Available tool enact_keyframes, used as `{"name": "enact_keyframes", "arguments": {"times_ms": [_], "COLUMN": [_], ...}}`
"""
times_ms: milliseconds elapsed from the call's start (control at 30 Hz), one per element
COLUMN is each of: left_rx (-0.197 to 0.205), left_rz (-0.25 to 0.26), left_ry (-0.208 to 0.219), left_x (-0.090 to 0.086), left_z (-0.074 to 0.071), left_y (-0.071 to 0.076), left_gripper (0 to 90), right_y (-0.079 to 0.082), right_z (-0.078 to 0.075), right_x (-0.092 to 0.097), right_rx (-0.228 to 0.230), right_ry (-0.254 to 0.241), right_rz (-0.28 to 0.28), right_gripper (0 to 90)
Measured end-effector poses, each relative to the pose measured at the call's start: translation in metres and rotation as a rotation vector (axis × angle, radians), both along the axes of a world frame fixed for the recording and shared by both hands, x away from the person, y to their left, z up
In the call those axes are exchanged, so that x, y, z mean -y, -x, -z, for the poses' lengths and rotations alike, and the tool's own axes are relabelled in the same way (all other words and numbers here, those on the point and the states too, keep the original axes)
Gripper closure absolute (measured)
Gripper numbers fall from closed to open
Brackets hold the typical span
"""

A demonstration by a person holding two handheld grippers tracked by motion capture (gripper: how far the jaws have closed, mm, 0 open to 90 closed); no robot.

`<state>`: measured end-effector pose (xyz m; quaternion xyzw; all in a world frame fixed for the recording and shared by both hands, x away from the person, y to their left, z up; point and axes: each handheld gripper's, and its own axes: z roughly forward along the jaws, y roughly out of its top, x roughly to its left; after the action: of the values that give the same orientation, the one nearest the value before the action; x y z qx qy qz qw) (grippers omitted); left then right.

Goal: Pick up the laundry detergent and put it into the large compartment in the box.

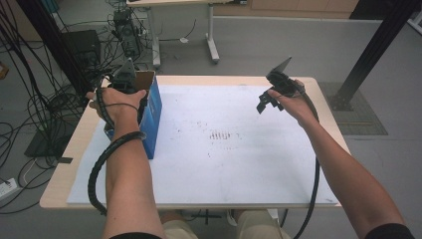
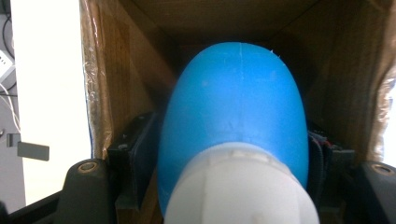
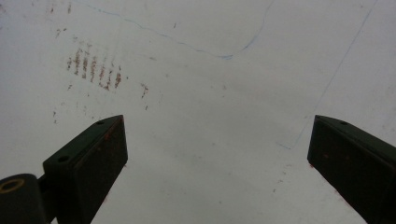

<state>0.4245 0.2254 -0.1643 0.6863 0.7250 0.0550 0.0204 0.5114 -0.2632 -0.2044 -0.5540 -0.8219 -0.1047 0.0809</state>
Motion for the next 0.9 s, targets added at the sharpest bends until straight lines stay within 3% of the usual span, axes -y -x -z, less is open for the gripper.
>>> {"name": "enact_keyframes", "arguments": {"times_ms": [667,900], "left_rx": [-0.012,-0.015], "left_rz": [0.031,0.057], "left_ry": [-0.012,-0.013], "left_x": [0.002,-0.002], "left_z": [-0.018,-0.035], "left_y": [0.0,0.004], "left_gripper": [26.3,23.5], "right_y": [0.0,-0.001], "right_z": [0.0,0.001], "right_x": [-0.003,-0.002], "right_rx": [0.001,-0.001], "right_ry": [-0.002,-0.002], "right_rz": [-0.009,-0.004], "right_gripper": [4.6,4.6]}}
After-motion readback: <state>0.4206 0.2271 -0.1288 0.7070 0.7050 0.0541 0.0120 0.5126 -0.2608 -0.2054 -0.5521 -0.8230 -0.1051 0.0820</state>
